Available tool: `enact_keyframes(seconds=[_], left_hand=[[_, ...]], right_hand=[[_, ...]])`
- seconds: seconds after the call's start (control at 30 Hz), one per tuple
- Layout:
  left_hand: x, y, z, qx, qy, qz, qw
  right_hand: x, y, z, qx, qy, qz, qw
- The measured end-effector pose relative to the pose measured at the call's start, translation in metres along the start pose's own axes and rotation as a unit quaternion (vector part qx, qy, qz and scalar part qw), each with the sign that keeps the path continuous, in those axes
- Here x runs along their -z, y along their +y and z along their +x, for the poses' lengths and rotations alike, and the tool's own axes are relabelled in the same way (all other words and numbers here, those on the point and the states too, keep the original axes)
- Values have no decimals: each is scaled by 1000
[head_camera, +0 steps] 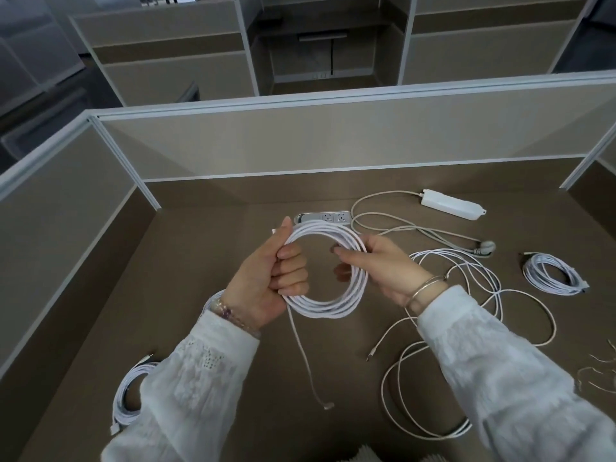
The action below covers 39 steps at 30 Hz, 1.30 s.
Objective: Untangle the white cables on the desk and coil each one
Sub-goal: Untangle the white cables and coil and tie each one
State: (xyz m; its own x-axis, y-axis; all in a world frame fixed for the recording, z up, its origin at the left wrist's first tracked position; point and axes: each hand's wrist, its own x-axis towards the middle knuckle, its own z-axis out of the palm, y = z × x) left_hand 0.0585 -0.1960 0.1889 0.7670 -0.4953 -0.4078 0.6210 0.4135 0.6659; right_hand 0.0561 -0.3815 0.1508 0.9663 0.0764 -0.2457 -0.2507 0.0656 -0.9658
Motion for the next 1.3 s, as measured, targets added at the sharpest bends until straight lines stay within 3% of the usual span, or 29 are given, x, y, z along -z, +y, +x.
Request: enact_keyframes(seconds=[0.13,0.3,0.37,0.5,0.57,0.63,0.7,0.73,0.83,0.93,1.1,1.2,1.3], left_hand=[[-1,8,2,27,-22,-8,999],[-2,7,9,2,11,-13,1000],[-1,9,12,-37,26,-42,998],[1,15,16,-123,68,-73,987],[2,18,18,-154,80,-81,982],[1,18,18,-171,78,-82,979],[-1,14,19,-171,68,-82,980],[-3,12,19,-168,62,-83,980],[-6,4,17,-160,52,-83,982],[-2,1,14,-161,68,-78,982],[12,-3,11,-142,101,-77,982],[14,-7,10,-98,82,-82,988],[13,-8,8,-49,42,-71,995]], right_hand=[[-3,-3,-3,-66,-33,129,989],[-11,1,-2,-25,19,148,989],[-15,14,-4,-16,63,123,990],[-29,53,-19,-37,236,50,970],[-38,66,-32,-123,185,67,973],[-50,65,-46,-245,47,66,966],[-57,65,-44,-308,-30,161,937],[-60,63,-41,-307,-25,234,922],[-61,55,-25,-252,55,398,880],[-51,50,-14,-180,129,416,882],[-22,39,-10,25,222,153,963],[-6,28,-7,150,224,-14,963],[8,16,-6,229,220,-159,935]])
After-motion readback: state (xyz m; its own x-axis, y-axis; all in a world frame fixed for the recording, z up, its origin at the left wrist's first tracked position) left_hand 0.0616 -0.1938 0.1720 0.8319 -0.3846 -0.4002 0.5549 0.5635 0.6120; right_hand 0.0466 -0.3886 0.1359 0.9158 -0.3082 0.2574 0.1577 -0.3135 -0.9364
